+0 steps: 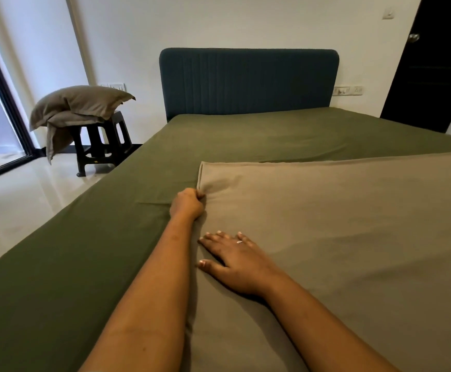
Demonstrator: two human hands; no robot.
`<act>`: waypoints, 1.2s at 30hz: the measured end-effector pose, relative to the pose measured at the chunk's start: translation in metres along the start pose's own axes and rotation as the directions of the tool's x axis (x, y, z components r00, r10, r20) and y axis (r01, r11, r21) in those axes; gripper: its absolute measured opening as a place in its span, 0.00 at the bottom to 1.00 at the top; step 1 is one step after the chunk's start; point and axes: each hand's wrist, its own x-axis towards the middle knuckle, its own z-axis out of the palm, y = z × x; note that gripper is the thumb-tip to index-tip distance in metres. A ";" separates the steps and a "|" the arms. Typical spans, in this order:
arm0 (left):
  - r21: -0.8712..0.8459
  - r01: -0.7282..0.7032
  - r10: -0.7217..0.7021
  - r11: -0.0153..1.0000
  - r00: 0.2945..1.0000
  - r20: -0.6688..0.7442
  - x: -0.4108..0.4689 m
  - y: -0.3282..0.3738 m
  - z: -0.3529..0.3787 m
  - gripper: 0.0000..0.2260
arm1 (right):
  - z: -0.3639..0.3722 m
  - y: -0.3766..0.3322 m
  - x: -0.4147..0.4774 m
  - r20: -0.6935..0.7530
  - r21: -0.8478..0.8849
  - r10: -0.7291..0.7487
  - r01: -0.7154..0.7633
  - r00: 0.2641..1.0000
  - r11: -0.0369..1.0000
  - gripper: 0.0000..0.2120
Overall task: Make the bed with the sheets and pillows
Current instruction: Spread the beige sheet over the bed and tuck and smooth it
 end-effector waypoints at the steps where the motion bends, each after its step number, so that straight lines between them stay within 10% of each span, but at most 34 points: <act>1: 0.076 0.015 -0.018 0.997 0.999 0.035 0.001 -0.002 0.000 0.14 | 0.001 0.000 0.000 0.013 -0.003 0.000 0.000 1.000 1.000 0.28; 13: 0.308 -0.091 0.032 0.947 0.981 0.191 -0.002 0.000 0.002 0.23 | 0.000 0.003 -0.002 0.025 0.014 -0.006 0.006 1.000 1.000 0.27; 24: -0.291 -0.003 0.094 0.957 0.949 0.299 -0.091 -0.031 -0.056 0.30 | -0.012 -0.012 -0.032 0.109 0.008 0.010 -0.011 0.994 1.000 0.29; 31: -0.317 -0.291 0.425 0.903 0.715 0.555 -0.209 -0.060 -0.119 0.26 | -0.022 -0.021 -0.105 0.210 0.020 -0.063 0.061 0.976 0.998 0.37; 36: -0.161 -0.533 0.547 0.830 0.726 0.417 -0.268 -0.056 -0.123 0.19 | -0.028 -0.037 -0.127 0.259 0.028 -0.079 0.074 0.963 0.997 0.42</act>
